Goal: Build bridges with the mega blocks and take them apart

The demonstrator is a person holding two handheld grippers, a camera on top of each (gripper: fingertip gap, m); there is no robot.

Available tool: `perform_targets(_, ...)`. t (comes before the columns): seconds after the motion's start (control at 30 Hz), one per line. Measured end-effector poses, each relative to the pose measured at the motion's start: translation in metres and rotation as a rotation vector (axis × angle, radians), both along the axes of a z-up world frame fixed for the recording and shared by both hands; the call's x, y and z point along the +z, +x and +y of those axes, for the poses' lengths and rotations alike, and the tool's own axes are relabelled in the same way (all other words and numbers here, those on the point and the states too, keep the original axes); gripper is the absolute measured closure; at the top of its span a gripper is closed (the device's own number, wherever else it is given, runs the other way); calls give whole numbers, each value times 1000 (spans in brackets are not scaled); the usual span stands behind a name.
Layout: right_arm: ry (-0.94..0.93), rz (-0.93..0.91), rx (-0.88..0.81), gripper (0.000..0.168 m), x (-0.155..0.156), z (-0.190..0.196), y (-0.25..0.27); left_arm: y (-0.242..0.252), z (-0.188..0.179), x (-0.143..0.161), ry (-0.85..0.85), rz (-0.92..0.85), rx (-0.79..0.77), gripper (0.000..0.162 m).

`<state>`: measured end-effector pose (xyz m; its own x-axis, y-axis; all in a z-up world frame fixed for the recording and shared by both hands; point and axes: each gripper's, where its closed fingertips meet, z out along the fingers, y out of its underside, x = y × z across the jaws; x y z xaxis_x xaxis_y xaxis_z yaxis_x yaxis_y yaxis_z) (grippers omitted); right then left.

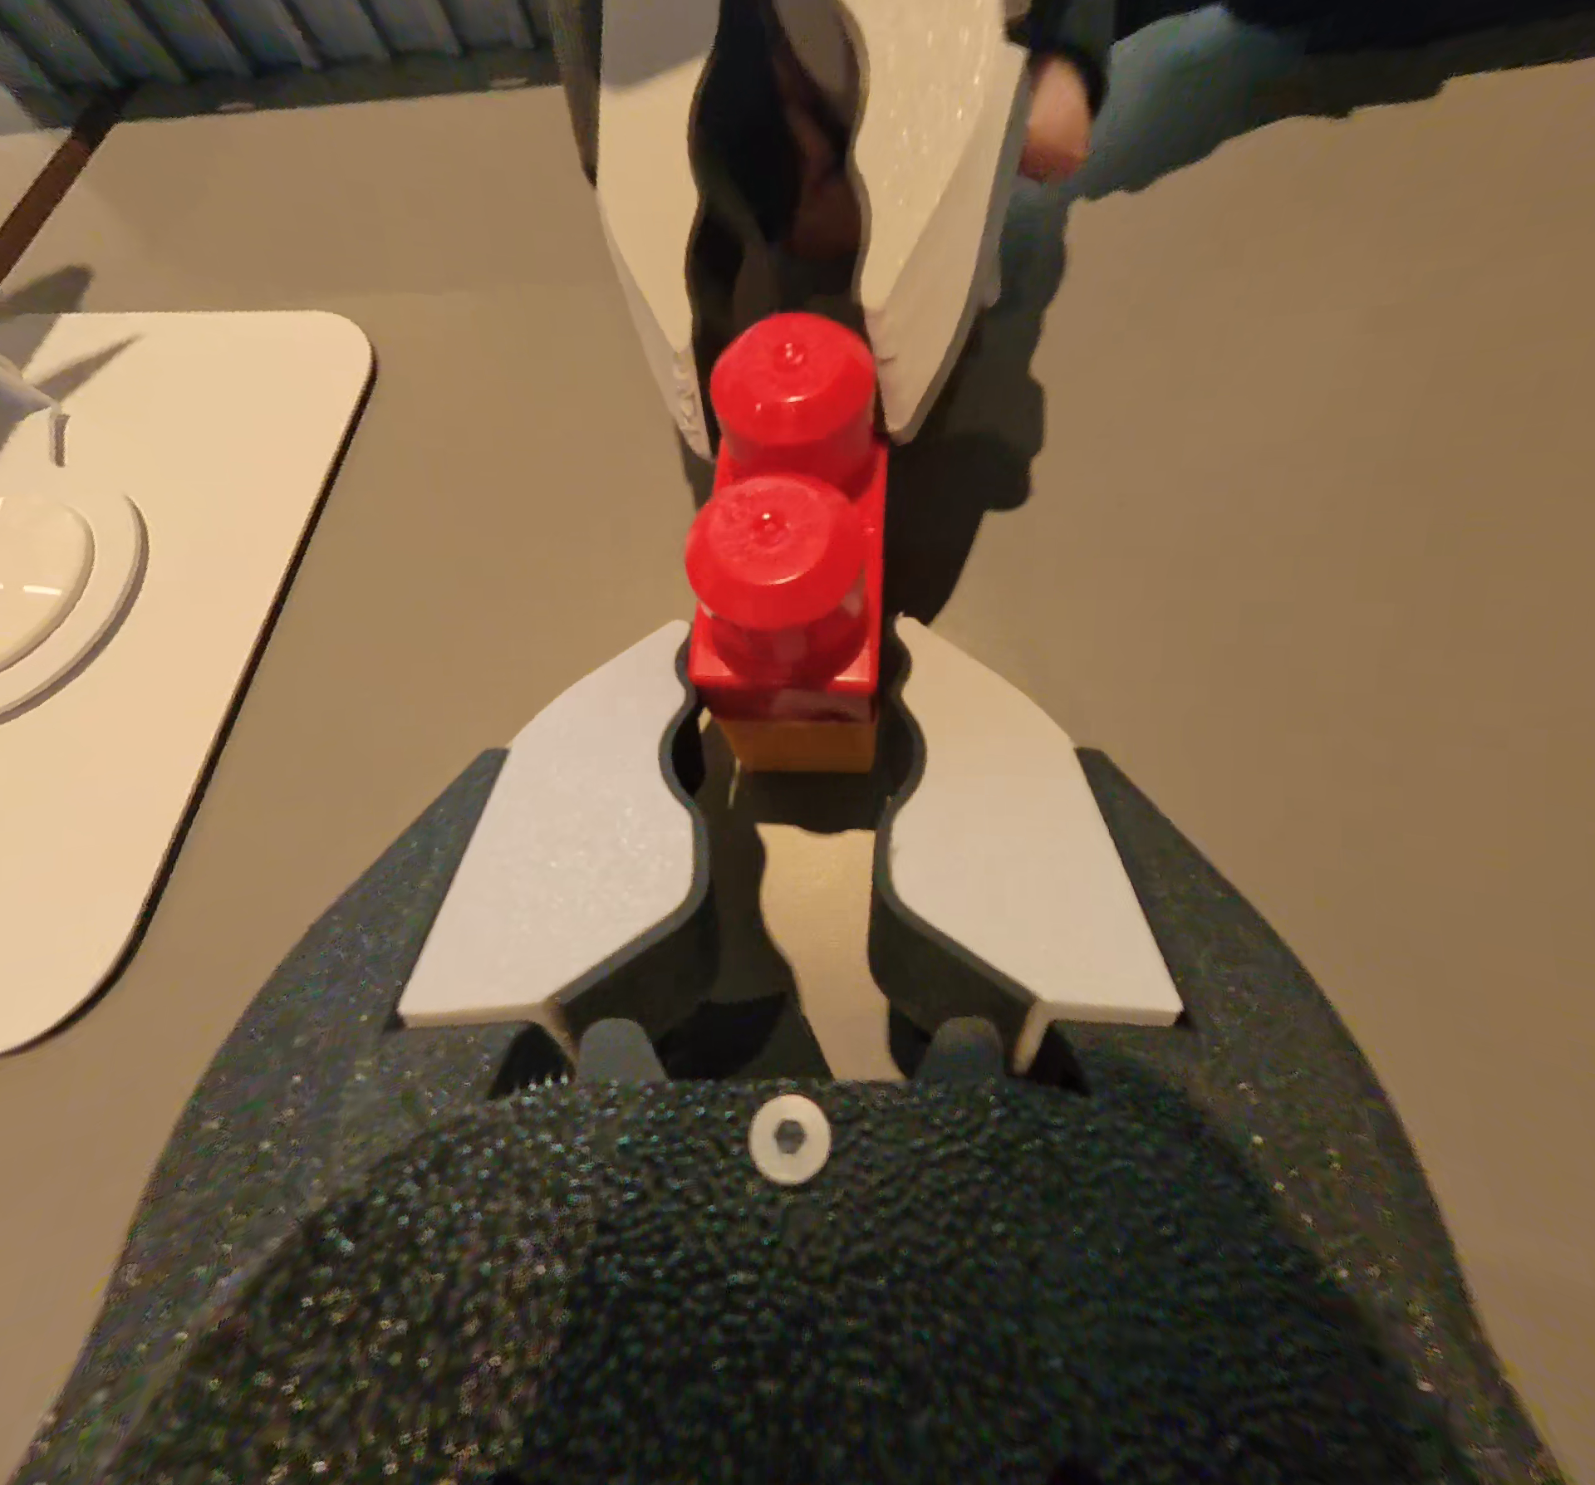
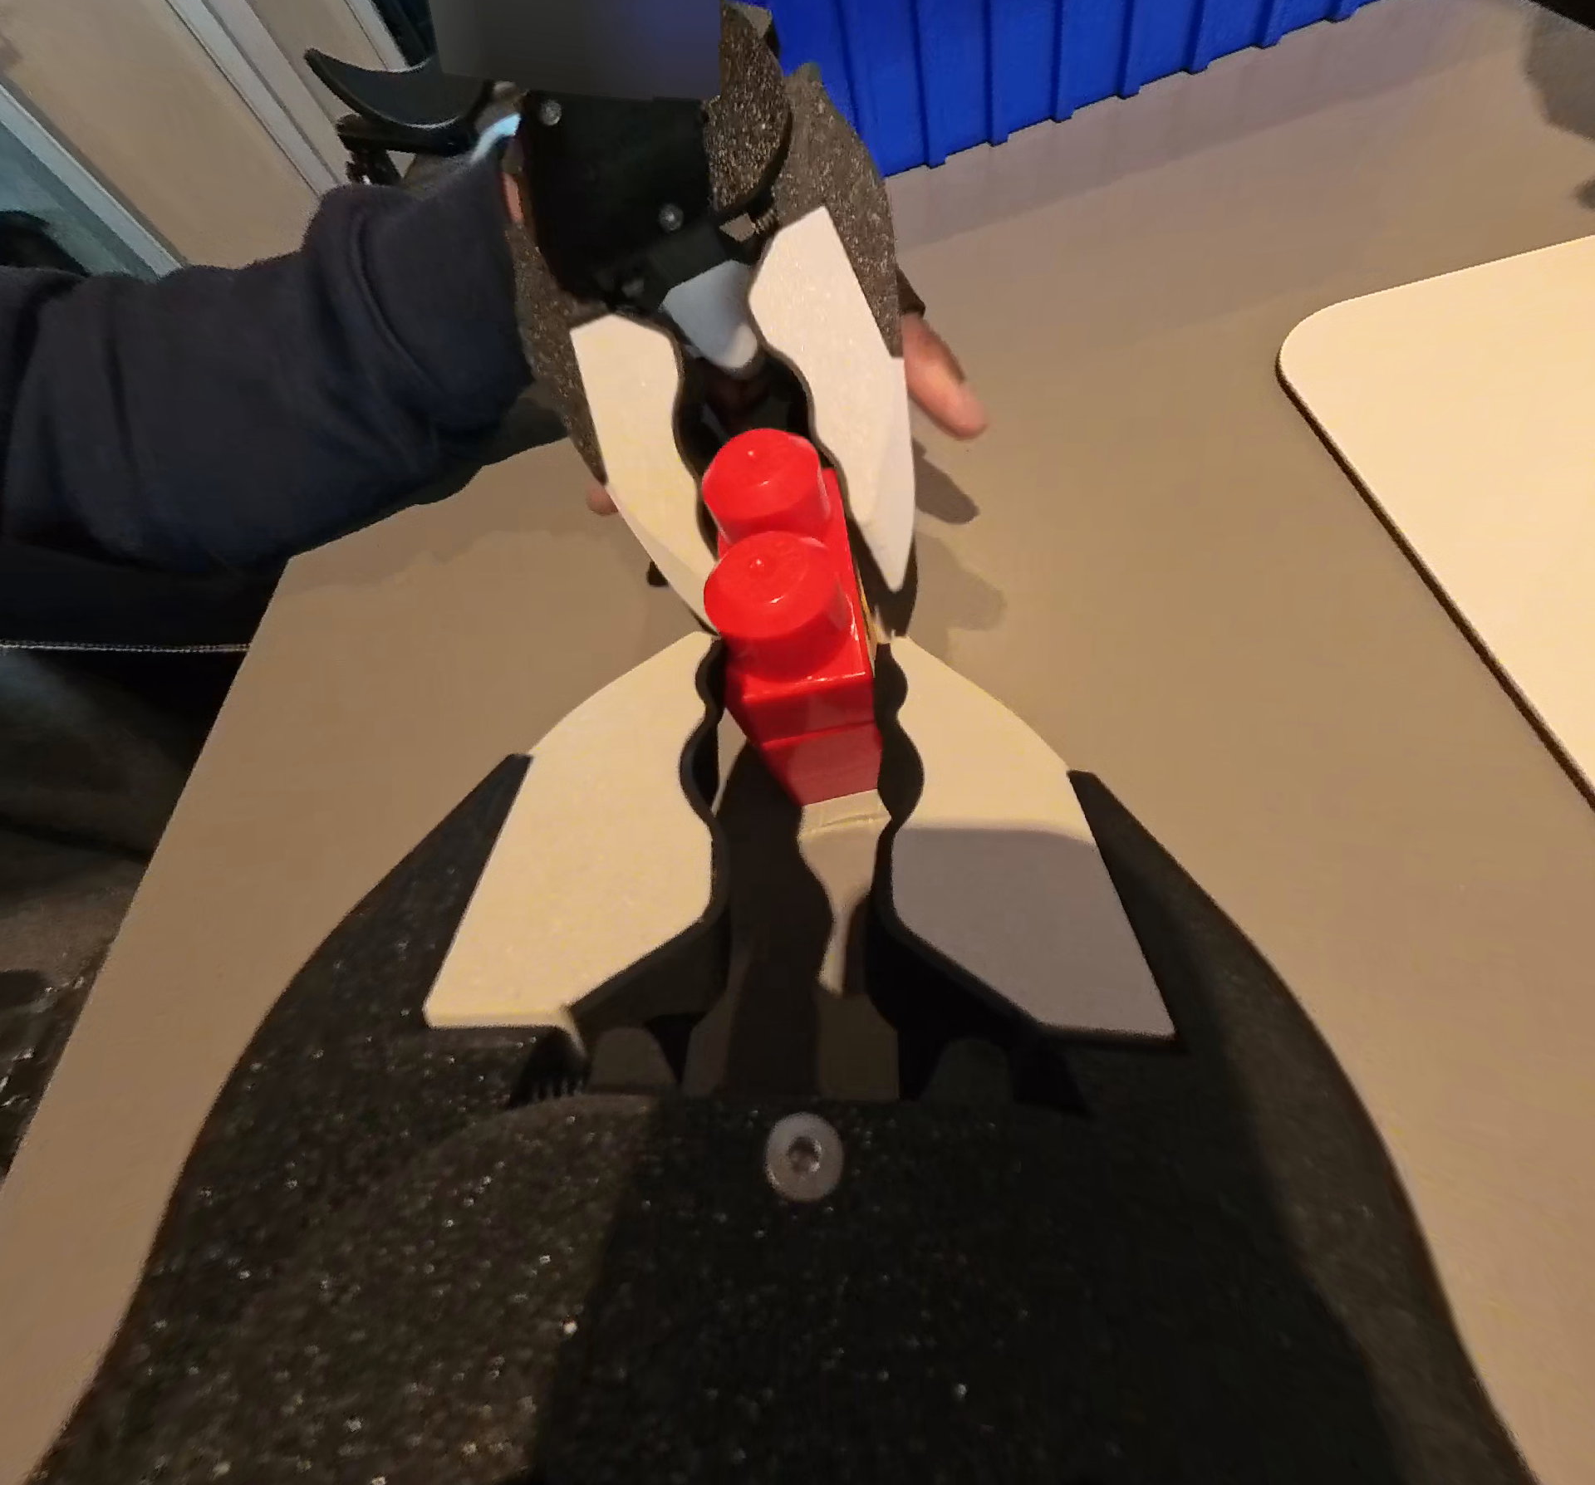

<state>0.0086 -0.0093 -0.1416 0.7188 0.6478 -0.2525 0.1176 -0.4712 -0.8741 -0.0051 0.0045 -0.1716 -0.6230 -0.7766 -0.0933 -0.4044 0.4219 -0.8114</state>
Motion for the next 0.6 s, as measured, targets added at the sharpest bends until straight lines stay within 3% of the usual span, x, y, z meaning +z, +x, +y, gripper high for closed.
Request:
perform_targets(0.13, 4, 4, 12, 135, 0, -2, -1, -14, 2, 29, -158, -112, -38, 123)
perform_targets(0.23, 4, 4, 13, 135, 0, -2, -1, -18, 8, 53, -265, -212, -36, 132)
perform_targets(0.6, -2, -2, 11, 135, -1, -2, -1, -9, 3, 35, -225, -135, -22, 135)
